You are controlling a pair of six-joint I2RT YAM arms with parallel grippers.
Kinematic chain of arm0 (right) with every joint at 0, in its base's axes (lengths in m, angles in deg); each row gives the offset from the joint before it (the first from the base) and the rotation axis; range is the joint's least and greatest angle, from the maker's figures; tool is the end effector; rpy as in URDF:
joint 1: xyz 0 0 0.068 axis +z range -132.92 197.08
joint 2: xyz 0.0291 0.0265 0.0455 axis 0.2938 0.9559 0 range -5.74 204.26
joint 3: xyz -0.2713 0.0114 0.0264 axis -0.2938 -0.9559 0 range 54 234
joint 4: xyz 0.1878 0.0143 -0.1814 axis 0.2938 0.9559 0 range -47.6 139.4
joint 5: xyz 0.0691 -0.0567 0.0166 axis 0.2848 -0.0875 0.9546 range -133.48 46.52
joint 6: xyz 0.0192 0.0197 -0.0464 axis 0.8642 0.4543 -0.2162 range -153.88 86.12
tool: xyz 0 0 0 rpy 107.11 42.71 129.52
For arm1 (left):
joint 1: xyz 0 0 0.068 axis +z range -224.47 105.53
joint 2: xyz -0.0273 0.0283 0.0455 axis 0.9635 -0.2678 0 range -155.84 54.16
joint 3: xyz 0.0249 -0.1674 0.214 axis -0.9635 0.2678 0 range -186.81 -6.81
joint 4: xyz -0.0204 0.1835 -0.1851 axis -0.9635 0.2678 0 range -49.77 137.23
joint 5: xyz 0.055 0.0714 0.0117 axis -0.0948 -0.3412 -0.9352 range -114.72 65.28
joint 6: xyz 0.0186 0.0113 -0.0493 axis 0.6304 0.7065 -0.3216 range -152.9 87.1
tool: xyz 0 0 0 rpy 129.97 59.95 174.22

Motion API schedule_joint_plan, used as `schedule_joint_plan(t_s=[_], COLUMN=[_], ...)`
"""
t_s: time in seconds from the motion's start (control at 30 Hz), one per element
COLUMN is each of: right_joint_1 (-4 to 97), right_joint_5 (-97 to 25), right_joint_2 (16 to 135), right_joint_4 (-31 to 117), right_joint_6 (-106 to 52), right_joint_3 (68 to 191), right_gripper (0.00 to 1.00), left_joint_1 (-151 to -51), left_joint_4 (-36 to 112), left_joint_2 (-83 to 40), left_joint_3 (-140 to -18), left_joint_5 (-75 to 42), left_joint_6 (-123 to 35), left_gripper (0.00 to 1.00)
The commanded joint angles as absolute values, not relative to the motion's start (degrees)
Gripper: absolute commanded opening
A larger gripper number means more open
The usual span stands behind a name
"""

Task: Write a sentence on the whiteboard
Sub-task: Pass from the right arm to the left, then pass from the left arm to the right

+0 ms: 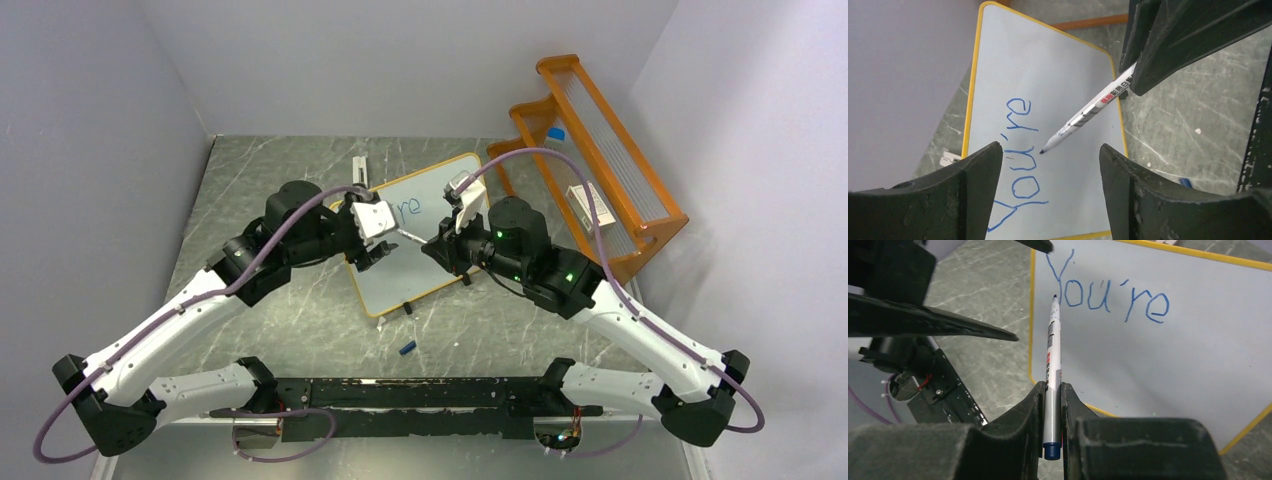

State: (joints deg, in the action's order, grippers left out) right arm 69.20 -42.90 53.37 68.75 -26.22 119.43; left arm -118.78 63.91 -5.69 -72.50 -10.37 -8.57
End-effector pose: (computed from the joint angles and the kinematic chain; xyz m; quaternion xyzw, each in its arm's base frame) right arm 0.1375 0.1773 0.3891 -0.3126 0.7572 0.2893 0.4951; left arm 0.1571 -0.1657 0.3932 0.5129 0.6207 -0.2008 0.5579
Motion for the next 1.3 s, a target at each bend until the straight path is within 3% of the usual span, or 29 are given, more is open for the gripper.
schedule_joint_plan(t_s=[0.0,0.27,0.53,0.7,1.03,1.27], right_joint_1=[68.9,68.9,68.9,68.9,68.9,68.9], right_joint_5=[-38.5,-36.3,-35.8,-36.8,-36.0,-35.0], right_joint_2=[52.0,51.8,51.4,52.1,57.2,59.4], right_joint_4=[67.6,66.5,64.8,63.6,68.7,71.8], right_joint_6=[-26.1,-25.3,-23.4,-20.5,-19.1,-19.1], right_joint_3=[121.1,120.9,120.3,119.7,124.5,127.1], right_gripper=[0.0,0.0,0.0,0.0,0.24,0.27], left_joint_1=[-122.8,-124.4,-124.6,-124.6,-124.9,-125.7], left_joint_4=[61.2,61.8,61.1,61.1,62.1,63.6], left_joint_2=[-6.6,-9.2,-9.8,-9.8,-9.4,-10.1], left_joint_3=[-71.8,-72.6,-71.9,-71.5,-72.0,-72.7], left_joint_5=[-16.3,-14.4,-12.8,-12.4,-13.8,-14.5], left_joint_6=[-1.4,2.6,3.0,3.3,3.9,4.5], left_gripper=[0.74,0.57,0.29,0.06,0.05,0.05])
